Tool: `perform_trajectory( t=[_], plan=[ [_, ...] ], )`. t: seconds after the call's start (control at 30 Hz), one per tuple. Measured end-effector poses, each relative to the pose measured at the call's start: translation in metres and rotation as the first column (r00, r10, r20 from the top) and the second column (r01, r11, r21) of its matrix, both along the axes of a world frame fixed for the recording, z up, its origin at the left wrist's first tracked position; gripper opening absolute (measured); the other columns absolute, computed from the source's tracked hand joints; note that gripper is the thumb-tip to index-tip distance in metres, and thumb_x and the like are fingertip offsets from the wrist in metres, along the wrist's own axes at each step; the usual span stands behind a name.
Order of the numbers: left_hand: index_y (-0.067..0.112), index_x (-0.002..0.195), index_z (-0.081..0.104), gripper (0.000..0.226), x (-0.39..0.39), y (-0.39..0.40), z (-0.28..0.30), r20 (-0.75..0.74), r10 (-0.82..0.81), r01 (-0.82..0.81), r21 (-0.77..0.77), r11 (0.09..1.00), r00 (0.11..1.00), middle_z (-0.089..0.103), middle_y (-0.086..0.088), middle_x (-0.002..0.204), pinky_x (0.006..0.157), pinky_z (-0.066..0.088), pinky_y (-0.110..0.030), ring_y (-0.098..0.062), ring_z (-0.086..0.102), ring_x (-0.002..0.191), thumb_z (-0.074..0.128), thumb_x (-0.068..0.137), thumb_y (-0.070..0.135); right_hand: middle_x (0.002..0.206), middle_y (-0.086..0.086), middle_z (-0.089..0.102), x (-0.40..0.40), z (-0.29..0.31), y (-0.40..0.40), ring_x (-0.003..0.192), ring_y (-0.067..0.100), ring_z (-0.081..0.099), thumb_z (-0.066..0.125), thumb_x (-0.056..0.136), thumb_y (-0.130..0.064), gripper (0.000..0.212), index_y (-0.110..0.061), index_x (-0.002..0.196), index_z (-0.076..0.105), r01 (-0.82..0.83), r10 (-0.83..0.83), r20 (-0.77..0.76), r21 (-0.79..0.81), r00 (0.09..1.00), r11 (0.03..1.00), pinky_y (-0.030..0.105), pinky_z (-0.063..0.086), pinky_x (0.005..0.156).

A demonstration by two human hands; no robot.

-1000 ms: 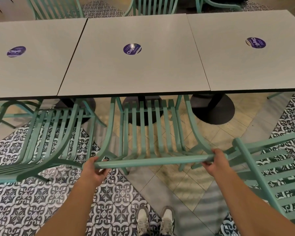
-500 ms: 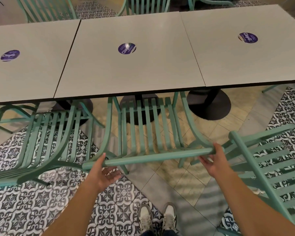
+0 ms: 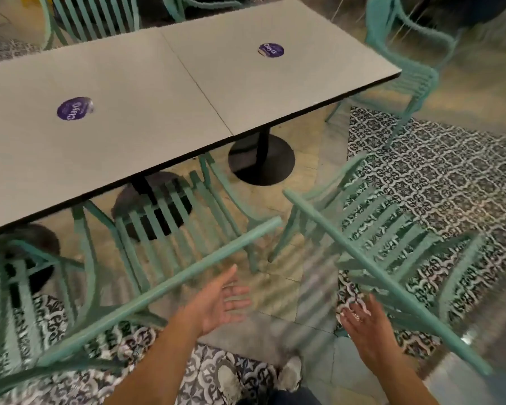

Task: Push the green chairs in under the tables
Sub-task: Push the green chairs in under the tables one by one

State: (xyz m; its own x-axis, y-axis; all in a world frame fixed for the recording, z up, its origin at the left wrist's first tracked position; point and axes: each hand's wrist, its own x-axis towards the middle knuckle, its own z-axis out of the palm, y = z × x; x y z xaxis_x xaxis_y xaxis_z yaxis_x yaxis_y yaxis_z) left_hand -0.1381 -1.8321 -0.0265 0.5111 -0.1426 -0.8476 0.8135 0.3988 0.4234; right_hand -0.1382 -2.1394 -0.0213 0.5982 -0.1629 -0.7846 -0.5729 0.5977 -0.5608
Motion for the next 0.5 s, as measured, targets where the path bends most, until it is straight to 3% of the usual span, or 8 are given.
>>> perform_trajectory(
  t=[0.13, 0.2, 0.3, 0.37, 0.43, 0.5],
  plan=[
    [0.017, 0.130, 0.049, 0.053, 0.034, -0.058, 0.018, 0.007, -0.198, 0.197, 0.033, 0.980, 0.980, 0.061, -0.012, 0.122, 0.093, 0.050, -0.054, -0.032, 0.061, 0.109, 0.054, 0.090, 0.052, 0.135, 0.014, 0.049, -0.021, 0.002, -0.036, 0.119, 0.035, 0.052, 0.082, 0.038, -0.050, 0.086, -0.029, 0.117, 0.057, 0.143, -0.143, -0.001, -0.001, 0.990, 0.990, 0.044, 0.044, 0.094],
    [0.020, 0.132, 0.046, 0.053, 0.058, -0.089, 0.024, 0.011, -0.222, 0.221, 0.085, 0.972, 0.975, 0.059, -0.012, 0.122, 0.090, 0.051, -0.052, -0.032, 0.059, 0.109, 0.054, 0.090, 0.052, 0.133, 0.015, 0.050, -0.026, 0.002, -0.054, 0.121, 0.035, 0.052, 0.085, 0.038, -0.053, 0.096, -0.026, 0.125, 0.054, 0.249, -0.250, 0.005, 0.042, 0.968, 0.968, 0.044, 0.047, 0.096],
    [0.020, 0.136, 0.044, 0.057, 0.095, -0.128, 0.025, 0.039, -0.175, 0.167, 0.161, 0.973, 0.984, 0.056, -0.011, 0.123, 0.083, 0.052, -0.050, -0.032, 0.058, 0.102, 0.056, 0.090, 0.052, 0.123, 0.014, 0.052, -0.025, 0.008, -0.073, 0.116, 0.034, 0.055, 0.090, 0.034, -0.058, 0.100, -0.024, 0.122, 0.053, 0.379, -0.385, 0.022, 0.132, 0.922, 0.916, 0.041, 0.055, 0.086],
    [0.018, 0.137, 0.043, 0.057, 0.119, -0.150, 0.027, 0.058, -0.149, 0.134, 0.208, 0.969, 0.987, 0.054, -0.012, 0.116, 0.085, 0.050, -0.051, -0.032, 0.055, 0.100, 0.056, 0.091, 0.050, 0.122, 0.014, 0.048, -0.021, 0.012, -0.087, 0.116, 0.033, 0.054, 0.080, 0.061, -0.053, 0.066, -0.022, 0.115, 0.057, 0.479, -0.490, 0.020, 0.180, 0.872, 0.859, 0.042, 0.055, 0.083],
    [0.017, 0.140, 0.039, 0.060, 0.142, -0.165, 0.031, 0.067, -0.111, 0.092, 0.239, 0.967, 0.992, 0.049, -0.014, 0.123, 0.089, 0.048, -0.054, -0.035, 0.052, 0.106, 0.056, 0.092, 0.049, 0.124, 0.014, 0.046, -0.018, 0.009, -0.099, 0.119, 0.033, 0.051, 0.064, 0.084, -0.045, 0.031, -0.023, 0.106, 0.059, 0.579, -0.595, 0.010, 0.215, 0.804, 0.786, 0.042, 0.055, 0.082],
    [0.017, 0.142, 0.037, 0.060, 0.165, -0.173, 0.031, 0.088, -0.045, 0.021, 0.254, 0.967, 0.995, 0.043, -0.011, 0.133, 0.094, 0.047, -0.055, -0.038, 0.050, 0.117, 0.055, 0.093, 0.047, 0.129, 0.013, 0.046, -0.012, 0.004, -0.109, 0.117, 0.032, 0.053, 0.063, 0.087, -0.042, 0.033, -0.020, 0.111, 0.059, 0.659, -0.672, -0.014, 0.206, 0.741, 0.723, 0.041, 0.053, 0.085]
  ],
)
